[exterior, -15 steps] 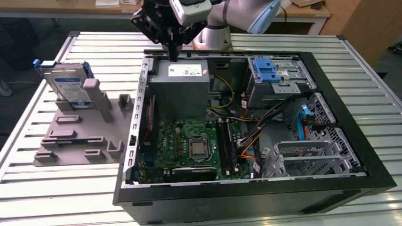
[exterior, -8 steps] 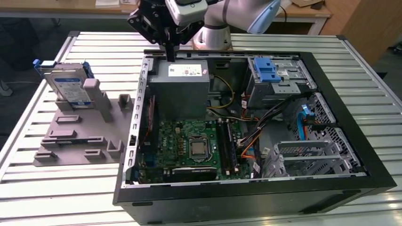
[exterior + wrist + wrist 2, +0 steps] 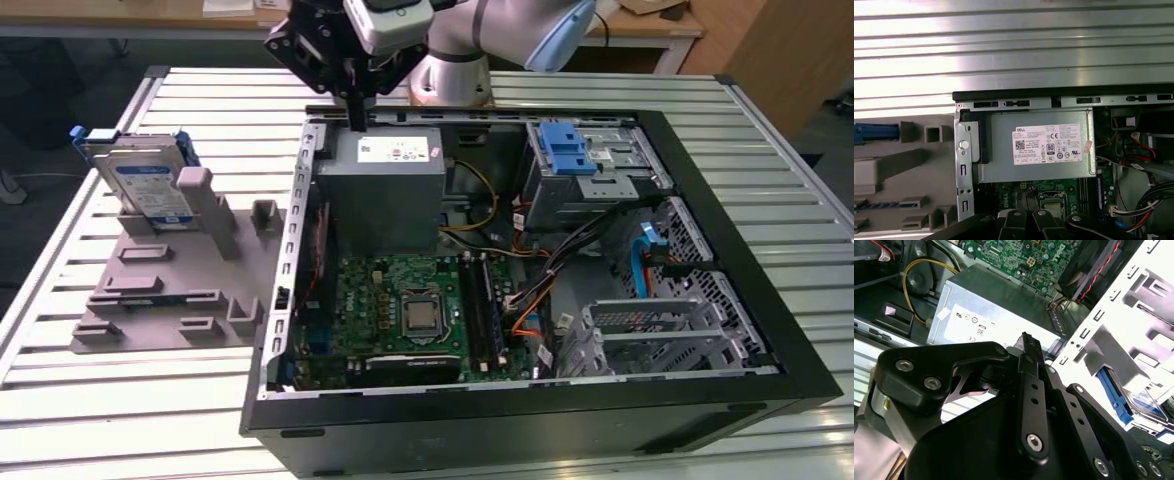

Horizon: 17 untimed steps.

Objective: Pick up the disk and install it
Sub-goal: 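Reach for the disk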

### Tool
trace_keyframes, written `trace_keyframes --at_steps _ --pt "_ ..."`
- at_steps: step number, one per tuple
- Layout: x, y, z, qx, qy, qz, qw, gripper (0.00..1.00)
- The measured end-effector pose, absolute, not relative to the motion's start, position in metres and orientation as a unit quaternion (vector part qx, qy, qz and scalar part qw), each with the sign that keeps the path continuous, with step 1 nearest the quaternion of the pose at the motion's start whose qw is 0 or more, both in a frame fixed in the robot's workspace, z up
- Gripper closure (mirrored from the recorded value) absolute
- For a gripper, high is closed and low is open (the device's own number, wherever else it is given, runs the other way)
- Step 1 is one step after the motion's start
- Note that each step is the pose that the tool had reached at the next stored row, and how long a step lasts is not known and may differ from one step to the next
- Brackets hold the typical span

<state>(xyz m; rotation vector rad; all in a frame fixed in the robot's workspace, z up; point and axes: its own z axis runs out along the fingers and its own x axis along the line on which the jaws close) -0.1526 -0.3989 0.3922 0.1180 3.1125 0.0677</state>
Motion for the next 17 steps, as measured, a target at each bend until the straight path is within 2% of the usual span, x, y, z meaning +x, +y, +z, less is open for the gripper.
trace_keyframes --at_steps 17 --pt "-0.1613 -0.3989 0.3915 0.038 0.999 0.022 0.013 0.89"
